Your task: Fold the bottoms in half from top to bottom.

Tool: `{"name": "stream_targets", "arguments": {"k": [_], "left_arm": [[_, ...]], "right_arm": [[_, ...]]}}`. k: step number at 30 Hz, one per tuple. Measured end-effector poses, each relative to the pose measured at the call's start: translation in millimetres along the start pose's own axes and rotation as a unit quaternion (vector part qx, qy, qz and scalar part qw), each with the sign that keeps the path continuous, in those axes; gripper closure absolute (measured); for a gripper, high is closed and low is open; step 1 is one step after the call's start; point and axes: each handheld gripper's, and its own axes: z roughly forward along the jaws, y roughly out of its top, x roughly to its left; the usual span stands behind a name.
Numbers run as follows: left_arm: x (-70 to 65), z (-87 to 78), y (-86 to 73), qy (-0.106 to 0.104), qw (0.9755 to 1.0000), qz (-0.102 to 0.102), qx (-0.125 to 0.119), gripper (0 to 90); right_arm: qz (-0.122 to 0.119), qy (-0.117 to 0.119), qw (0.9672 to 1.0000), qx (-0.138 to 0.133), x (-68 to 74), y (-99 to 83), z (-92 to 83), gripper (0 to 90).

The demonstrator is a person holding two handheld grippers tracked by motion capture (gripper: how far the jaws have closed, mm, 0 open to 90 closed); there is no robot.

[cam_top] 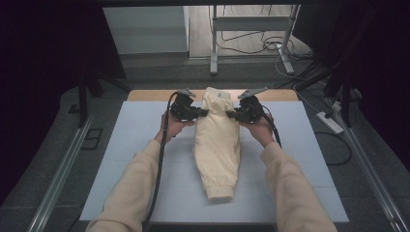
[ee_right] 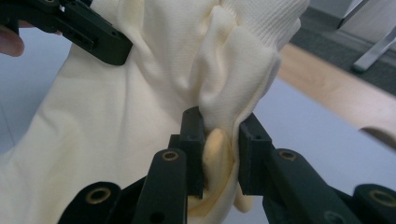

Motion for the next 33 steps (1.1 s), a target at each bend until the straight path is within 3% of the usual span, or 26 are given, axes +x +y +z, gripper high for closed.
{"name": "stream_targets", "arguments": {"k": [3,5,10,14,22,25,33], "left_arm": [[-0.7,-11.3,15.4,0.009,0.9998,0.009,-0.016,80.5],[-1.6,-12.8,17.4,0.012,0.9997,0.015,-0.017,80.5],[2.8,-4.5,7.1,0.005,0.9999,0.0,-0.009,80.5],[5.4,-2.4,7.9,0.013,0.9999,0.005,-0.009,80.6],[5.1,-29.2,44.5,0.031,0.9981,0.028,-0.045,80.5],[6.5,-26.4,38.9,0.024,0.9986,0.022,-0.04,80.4],[8.1,-9.1,15.1,0.011,0.9995,0.011,-0.026,80.3]], "right_arm": [[-0.01,-0.016,0.9997,-0.019,-1.5,18.6,-10.3,74.8],[-0.016,-0.02,0.9993,-0.025,-1.4,24.6,-14.2,74.7],[-0.01,-0.014,0.9997,-0.019,-1.9,15.9,-7.4,74.8],[-0.011,-0.019,0.9997,-0.014,-2.0,12.6,-2.3,75.0],[-0.038,-0.051,0.996,-0.062,-7.4,51.8,-22.1,75.1],[-0.043,-0.049,0.9963,-0.057,-6.7,53.0,-22.1,75.0],[-0.029,-0.033,0.9985,-0.032,-7.0,29.9,-8.9,75.0]]}}
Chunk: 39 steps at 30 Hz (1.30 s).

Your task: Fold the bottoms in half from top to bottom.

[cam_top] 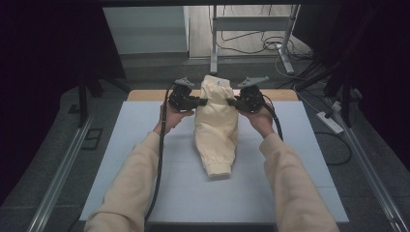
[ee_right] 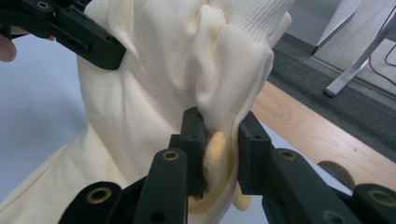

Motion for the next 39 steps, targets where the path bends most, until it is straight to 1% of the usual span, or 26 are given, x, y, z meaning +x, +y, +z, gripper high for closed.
{"name": "stream_targets", "arguments": {"k": [4,10,13,20,29,34,39], "left_arm": [[-1.1,2.8,-4.1,-0.002,1.0,0.001,0.003,80.4],[-4.4,4.5,-12.5,-0.006,0.9999,0.004,0.009,80.3],[-6.8,5.5,-19.4,-0.007,0.9999,0.004,0.012,80.3],[-11.9,6.5,-35.4,-0.017,0.9998,0.003,0.013,80.2],[-21.9,5.7,-47.5,-0.027,0.9994,0.011,0.017,80.0],[-26.6,8.1,-55.1,-0.032,0.9992,0.012,0.021,79.9],[-28.4,9.3,-58.7,-0.036,0.999,0.011,0.024,79.8]], "right_arm": [[0.004,0.008,1.0,0.001,-0.5,-7.1,1.7,75.0],[0.004,0.018,0.9998,-0.002,1.1,-16.9,2.9,74.9],[0.001,0.021,0.9998,0.0,4.1,-22.2,5.0,74.9],[-0.007,0.031,0.9995,0.004,12.9,-34.0,5.4,74.8],[-0.012,0.039,0.9991,0.006,20.5,-47.0,1.8,74.8],[-0.01,0.044,0.9989,0.011,23.6,-55.4,2.0,74.6],[-0.009,0.046,0.9988,0.013,25.9,-61.5,2.6,74.7]]}}
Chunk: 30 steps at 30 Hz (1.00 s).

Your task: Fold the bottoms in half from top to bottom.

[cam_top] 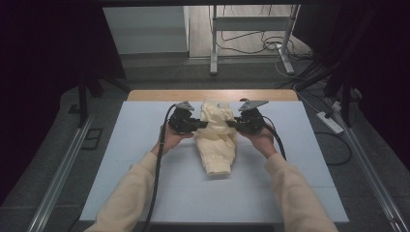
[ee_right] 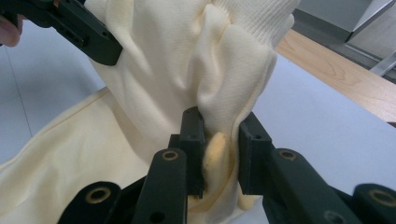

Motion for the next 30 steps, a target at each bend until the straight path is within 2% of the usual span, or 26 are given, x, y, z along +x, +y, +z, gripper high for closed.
{"name": "stream_targets", "arguments": {"k": [9,16,30], "left_arm": [[-5.4,-1.3,-10.3,-0.004,1.0,0.003,0.004,79.2],[-10.0,1.1,-19.2,-0.01,0.9999,0.001,0.007,78.5],[-23.8,2.2,-35.3,-0.014,0.9996,0.012,0.02,76.3]], "right_arm": [[-0.002,0.005,1.0,0.002,8.8,-6.6,-1.1,74.6],[-0.002,0.01,0.9999,0.006,15.0,-17.2,-0.4,74.3],[-0.011,0.014,0.9998,0.008,30.7,-39.2,-1.8,73.1]]}}
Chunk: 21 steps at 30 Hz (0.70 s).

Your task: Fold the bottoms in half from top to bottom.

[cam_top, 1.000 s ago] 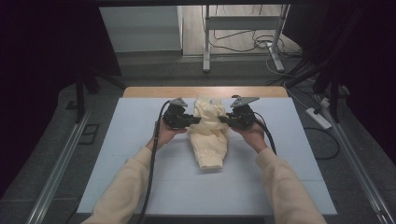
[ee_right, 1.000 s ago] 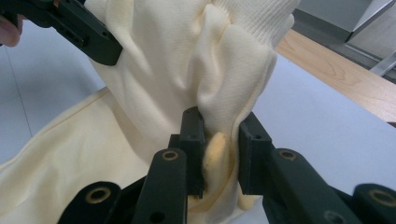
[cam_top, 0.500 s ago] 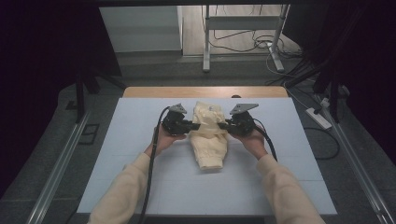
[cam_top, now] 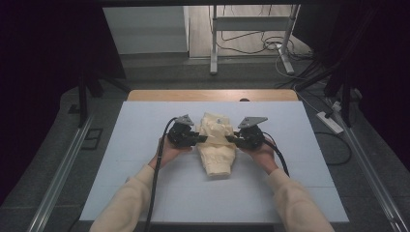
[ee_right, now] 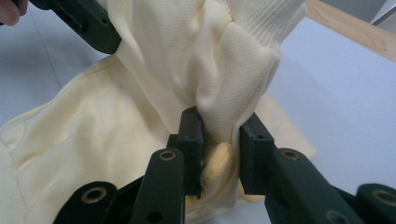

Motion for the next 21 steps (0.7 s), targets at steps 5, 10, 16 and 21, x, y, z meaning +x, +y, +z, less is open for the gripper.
{"name": "stream_targets", "arguments": {"k": [5,10,16,21], "left_arm": [[-3.3,1.8,-4.4,-0.001,1.0,-0.001,0.002,75.5],[-4.8,1.6,-7.3,-0.003,1.0,-0.001,0.003,74.4],[-8.2,1.8,-10.8,-0.009,0.9999,-0.001,0.006,69.3],[-11.5,0.8,-13.7,-0.011,0.9999,0.0,0.003,61.6]], "right_arm": [[-0.002,0.001,1.0,0.001,2.8,-4.4,-1.0,72.6],[-0.004,0.001,1.0,-0.001,5.7,-7.6,-2.2,71.9],[-0.005,0.003,1.0,-0.001,9.6,-11.8,-5.8,67.8],[-0.004,0.004,1.0,-0.002,12.6,-14.7,-10.7,64.1]]}}
